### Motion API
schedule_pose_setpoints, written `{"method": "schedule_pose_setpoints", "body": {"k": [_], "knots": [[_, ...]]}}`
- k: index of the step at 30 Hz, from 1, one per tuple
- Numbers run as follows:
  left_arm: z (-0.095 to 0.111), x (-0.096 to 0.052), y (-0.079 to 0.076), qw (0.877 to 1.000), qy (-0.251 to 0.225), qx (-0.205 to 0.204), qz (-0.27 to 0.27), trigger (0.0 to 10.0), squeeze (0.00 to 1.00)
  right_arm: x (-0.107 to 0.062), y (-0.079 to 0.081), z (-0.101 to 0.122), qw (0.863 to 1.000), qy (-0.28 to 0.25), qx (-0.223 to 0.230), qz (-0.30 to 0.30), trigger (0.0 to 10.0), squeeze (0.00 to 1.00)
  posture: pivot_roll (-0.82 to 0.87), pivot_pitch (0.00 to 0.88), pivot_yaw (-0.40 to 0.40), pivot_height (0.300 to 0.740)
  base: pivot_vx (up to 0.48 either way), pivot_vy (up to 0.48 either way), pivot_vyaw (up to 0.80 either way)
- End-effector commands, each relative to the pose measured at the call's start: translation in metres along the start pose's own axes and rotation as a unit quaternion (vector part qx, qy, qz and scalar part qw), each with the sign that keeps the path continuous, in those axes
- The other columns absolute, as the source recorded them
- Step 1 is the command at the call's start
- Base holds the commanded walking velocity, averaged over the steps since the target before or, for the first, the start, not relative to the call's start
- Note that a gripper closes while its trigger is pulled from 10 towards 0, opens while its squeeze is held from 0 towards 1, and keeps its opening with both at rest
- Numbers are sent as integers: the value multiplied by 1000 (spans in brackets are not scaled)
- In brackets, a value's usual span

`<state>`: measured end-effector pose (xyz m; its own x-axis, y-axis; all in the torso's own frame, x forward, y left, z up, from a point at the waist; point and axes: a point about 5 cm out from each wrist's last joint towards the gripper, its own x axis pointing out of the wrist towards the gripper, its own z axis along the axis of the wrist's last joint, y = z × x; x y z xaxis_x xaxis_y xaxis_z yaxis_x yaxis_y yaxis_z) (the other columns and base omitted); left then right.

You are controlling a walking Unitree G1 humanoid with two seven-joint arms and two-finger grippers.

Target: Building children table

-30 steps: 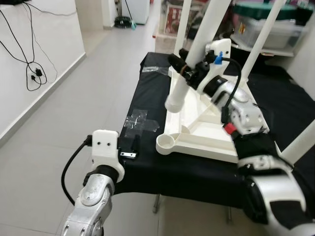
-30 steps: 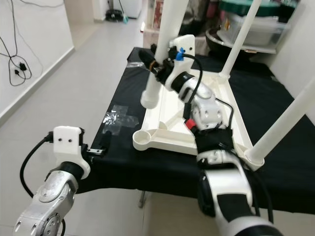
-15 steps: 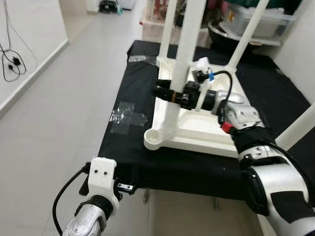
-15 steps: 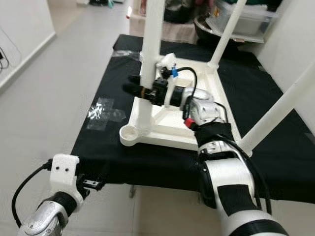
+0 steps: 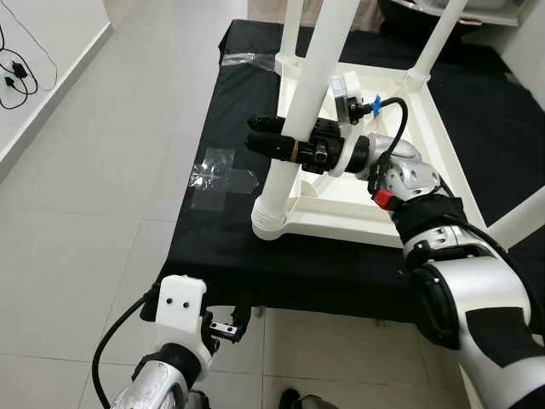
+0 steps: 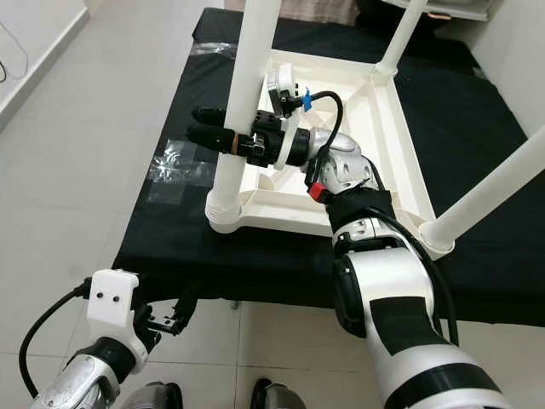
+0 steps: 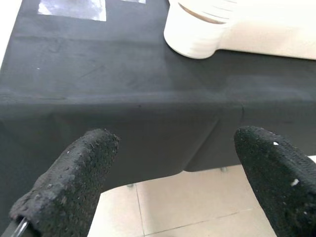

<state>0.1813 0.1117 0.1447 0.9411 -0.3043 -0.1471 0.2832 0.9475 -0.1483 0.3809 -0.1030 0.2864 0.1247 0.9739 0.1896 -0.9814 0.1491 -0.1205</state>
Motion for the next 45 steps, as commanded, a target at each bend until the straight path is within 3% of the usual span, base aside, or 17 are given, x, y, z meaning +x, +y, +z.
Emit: {"method": "schedule_pose_setpoints", "body": {"k": [1, 7, 20, 24, 33, 45], "knots": [[-2, -3, -2, 1000, 8, -1, -5, 10000, 0, 1, 0, -2, 1000, -3, -7, 3, 10000, 0, 152, 246, -133, 740, 0, 0, 0], [-3, -4, -3, 1000, 9, 2, -5, 10000, 0, 3, 1, -2, 999, 15, -37, 14, 10000, 0, 155, 221, -133, 740, 0, 0, 0], [-6, 0, -5, 1000, 12, 8, -11, 10000, 0, 15, 17, -9, 983, 82, -112, 117, 10000, 0, 149, 179, -133, 740, 0, 0, 0], [-6, 1, -5, 1000, 11, 8, -11, 10000, 0, 21, 19, -9, 981, 79, -110, 137, 10000, 0, 145, 179, -133, 740, 0, 0, 0], [-4, 0, -7, 1000, 6, 9, -6, 10000, 0, 51, 30, -19, 979, 51, -38, 195, 10000, 0, 153, 199, -168, 740, 0, 0, 0], [-2, -3, -10, 1000, 3, 7, 2, 10000, 0, 68, 41, -31, 965, 98, -57, 236, 10000, 0, 151, 231, -183, 740, 0, 0, 0]]}}
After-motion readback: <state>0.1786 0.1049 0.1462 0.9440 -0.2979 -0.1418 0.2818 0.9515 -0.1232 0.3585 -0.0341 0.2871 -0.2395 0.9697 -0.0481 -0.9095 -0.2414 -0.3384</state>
